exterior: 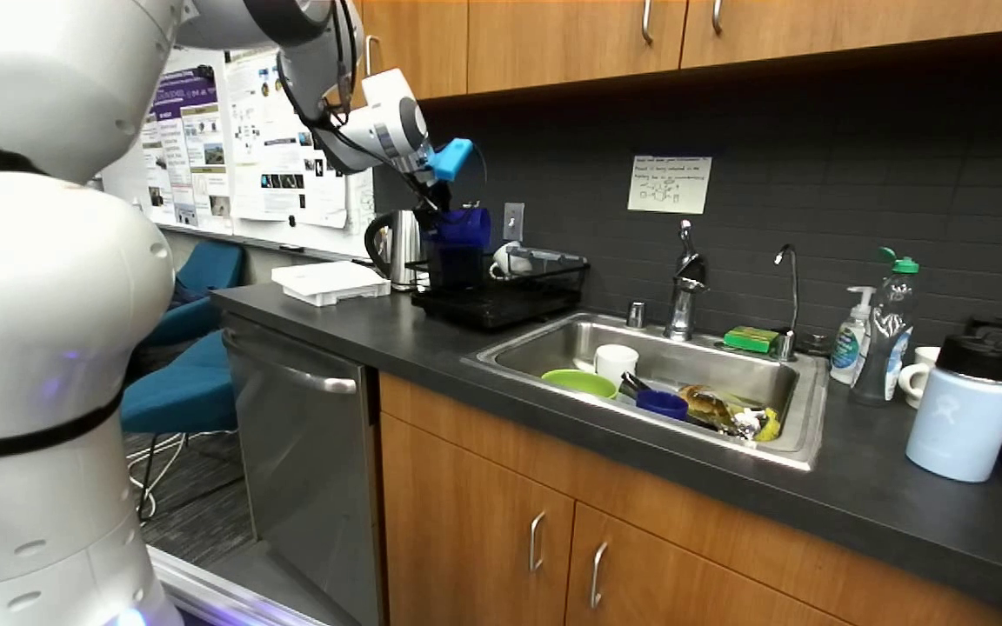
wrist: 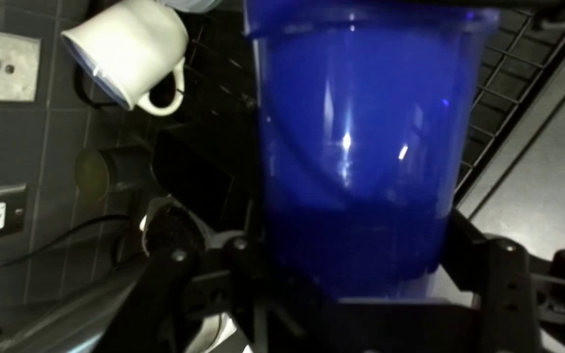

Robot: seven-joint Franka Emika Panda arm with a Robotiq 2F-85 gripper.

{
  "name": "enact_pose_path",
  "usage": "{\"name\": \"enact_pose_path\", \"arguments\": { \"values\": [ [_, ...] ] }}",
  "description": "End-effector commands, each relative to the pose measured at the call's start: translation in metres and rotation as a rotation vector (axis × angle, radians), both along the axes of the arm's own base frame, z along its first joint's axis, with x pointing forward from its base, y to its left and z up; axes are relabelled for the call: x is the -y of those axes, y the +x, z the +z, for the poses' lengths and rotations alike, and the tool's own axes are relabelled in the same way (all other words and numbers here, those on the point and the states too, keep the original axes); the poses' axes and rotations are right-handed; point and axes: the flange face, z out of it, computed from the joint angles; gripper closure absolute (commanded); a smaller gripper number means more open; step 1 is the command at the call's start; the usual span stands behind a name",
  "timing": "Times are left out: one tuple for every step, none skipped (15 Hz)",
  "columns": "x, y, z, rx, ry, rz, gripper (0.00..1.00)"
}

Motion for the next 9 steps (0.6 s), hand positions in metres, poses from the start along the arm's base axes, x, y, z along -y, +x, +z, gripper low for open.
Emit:
{"name": "enact_pose_path", "arguments": {
  "values": [
    [-0.042, -0.05, 0.019, 0.093, -0.041, 0.024, 0.45],
    [-0.057, -0.06, 0.021, 0.11, -0.061, 0.033, 0.45],
    [-0.072, -0.07, 0.023, 0.146, -0.091, 0.043, 0.45],
    [-0.091, -0.079, 0.023, 0.191, -0.128, 0.058, 0.45],
    [-0.107, -0.088, 0.024, 0.225, -0.164, 0.075, 0.45],
    [-0.123, -0.094, 0.026, 0.269, -0.206, 0.09, 0.45],
    [-0.138, -0.101, 0.027, 0.309, -0.249, 0.103, 0.45],
    [-0.155, -0.109, 0.023, 0.341, -0.288, 0.122, 0.45],
    [-0.173, -0.116, 0.016, 0.377, -0.33, 0.144, 0.45]
  ]
}}
